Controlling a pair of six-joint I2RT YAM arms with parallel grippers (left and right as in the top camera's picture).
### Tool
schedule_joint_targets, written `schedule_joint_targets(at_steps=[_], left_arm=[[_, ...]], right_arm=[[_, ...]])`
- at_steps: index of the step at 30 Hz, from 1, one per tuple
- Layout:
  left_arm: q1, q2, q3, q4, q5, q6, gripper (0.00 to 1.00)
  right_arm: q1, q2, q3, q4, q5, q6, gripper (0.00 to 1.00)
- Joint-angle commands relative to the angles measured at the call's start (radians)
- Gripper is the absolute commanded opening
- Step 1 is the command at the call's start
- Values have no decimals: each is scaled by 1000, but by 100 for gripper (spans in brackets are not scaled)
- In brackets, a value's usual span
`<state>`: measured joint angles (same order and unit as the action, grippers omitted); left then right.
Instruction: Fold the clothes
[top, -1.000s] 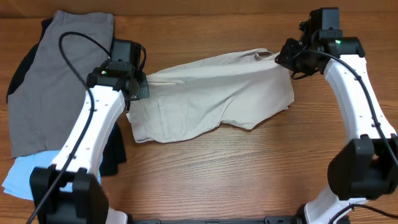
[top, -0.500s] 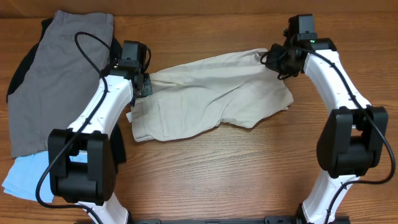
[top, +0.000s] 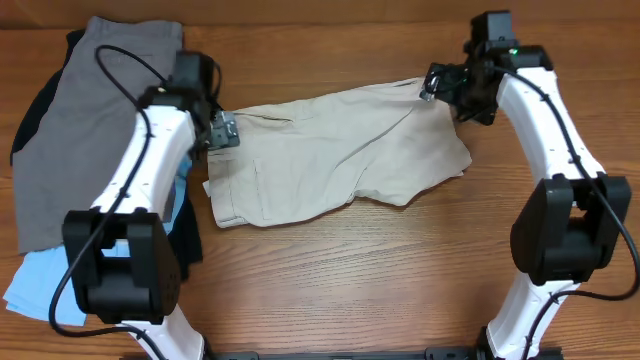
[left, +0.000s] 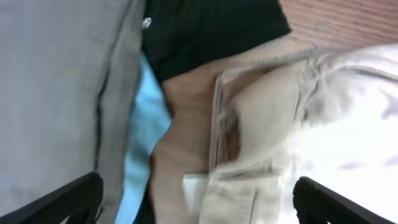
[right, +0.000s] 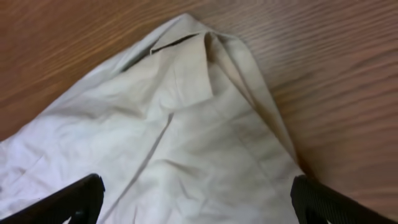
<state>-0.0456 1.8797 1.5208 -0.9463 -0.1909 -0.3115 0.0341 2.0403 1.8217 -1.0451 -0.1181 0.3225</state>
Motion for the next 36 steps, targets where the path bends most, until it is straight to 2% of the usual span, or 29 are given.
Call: schedule_joint_targets(at_steps=[1, 4, 7, 13, 21, 36], left_arm=[[47, 3, 95, -92, 241, 58, 100], [84, 4, 83, -152, 459, 165, 100], [110, 4, 53, -195, 529, 219, 100], [117, 4, -47, -190, 527, 288, 100], [121, 4, -158, -73, 444, 286, 100], [116, 13, -261, 171, 450, 286, 98]], right_arm=[[-12, -77, 79, -55, 10, -123, 100], [-12, -76, 82, -95, 9, -199, 100], [-8, -69, 71, -117, 12, -224, 100], [-6, -63, 45, -110, 12, -226, 100], [-6, -33, 45, -100, 12, -227, 100], [-6, -14, 45, -63, 12, -218, 100]])
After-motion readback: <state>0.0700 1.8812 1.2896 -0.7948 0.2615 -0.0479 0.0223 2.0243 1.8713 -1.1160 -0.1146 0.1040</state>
